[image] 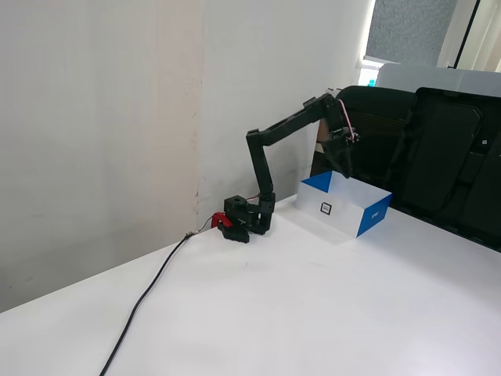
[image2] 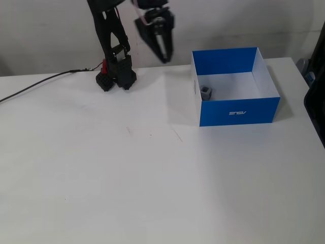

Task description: Grasp the gray block and put it in the box.

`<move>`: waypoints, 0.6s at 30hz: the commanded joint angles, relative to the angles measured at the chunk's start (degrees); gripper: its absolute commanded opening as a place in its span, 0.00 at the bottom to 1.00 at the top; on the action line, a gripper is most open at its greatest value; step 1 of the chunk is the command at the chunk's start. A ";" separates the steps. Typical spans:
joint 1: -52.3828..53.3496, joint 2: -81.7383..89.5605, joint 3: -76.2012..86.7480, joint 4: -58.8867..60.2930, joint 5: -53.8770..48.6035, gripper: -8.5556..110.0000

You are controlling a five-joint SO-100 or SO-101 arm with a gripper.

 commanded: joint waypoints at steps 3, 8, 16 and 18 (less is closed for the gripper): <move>-9.67 13.10 11.87 -4.48 -4.75 0.07; -21.97 22.32 24.08 -10.46 -11.43 0.07; -37.79 36.21 47.55 -23.91 -21.71 0.07; -40.43 38.50 52.21 -27.51 -23.20 0.07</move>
